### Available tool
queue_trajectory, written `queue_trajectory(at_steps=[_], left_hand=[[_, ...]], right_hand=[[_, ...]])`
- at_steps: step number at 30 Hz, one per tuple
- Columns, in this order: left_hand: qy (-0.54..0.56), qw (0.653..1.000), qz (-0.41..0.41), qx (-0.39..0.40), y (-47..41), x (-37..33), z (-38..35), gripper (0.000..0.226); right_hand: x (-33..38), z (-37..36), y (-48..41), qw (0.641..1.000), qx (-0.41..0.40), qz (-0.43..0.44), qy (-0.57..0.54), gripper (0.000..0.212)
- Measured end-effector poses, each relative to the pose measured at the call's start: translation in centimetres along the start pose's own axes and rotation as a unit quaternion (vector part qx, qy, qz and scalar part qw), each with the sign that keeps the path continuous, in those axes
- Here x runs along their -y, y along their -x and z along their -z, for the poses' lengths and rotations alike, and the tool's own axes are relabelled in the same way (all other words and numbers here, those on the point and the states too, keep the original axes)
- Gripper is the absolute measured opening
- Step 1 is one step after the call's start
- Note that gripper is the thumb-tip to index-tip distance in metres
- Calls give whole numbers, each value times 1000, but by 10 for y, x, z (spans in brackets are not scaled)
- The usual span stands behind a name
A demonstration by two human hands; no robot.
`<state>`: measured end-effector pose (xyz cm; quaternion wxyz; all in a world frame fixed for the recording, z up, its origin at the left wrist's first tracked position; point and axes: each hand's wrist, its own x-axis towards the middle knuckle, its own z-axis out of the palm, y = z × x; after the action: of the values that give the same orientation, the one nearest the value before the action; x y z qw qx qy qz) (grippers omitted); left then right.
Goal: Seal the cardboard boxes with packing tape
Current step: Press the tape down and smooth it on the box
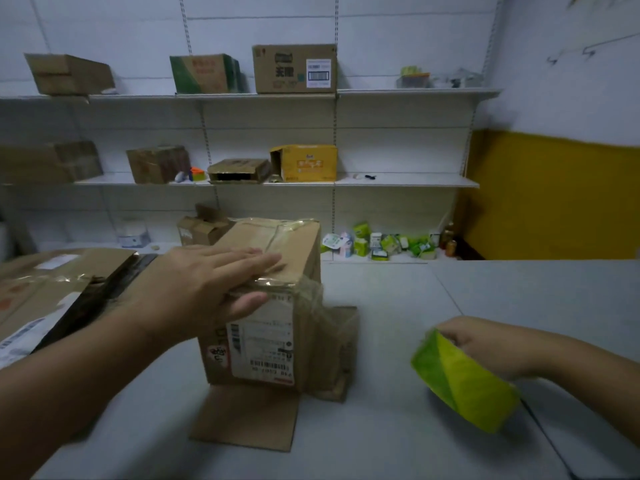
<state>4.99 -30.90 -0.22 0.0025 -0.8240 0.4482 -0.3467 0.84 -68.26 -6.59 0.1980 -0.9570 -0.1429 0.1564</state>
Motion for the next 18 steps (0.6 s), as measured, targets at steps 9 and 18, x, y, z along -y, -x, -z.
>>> queue_trajectory(at_steps=[9,18], left_hand=[[-96,986,122,54,-7,-38,7,60],[-44,989,126,63,-8,-37,0,66]], right_hand=[[26,-11,-7,991,-37,-50,120,37],[-37,-16,25,956,-223,-89,167,43]])
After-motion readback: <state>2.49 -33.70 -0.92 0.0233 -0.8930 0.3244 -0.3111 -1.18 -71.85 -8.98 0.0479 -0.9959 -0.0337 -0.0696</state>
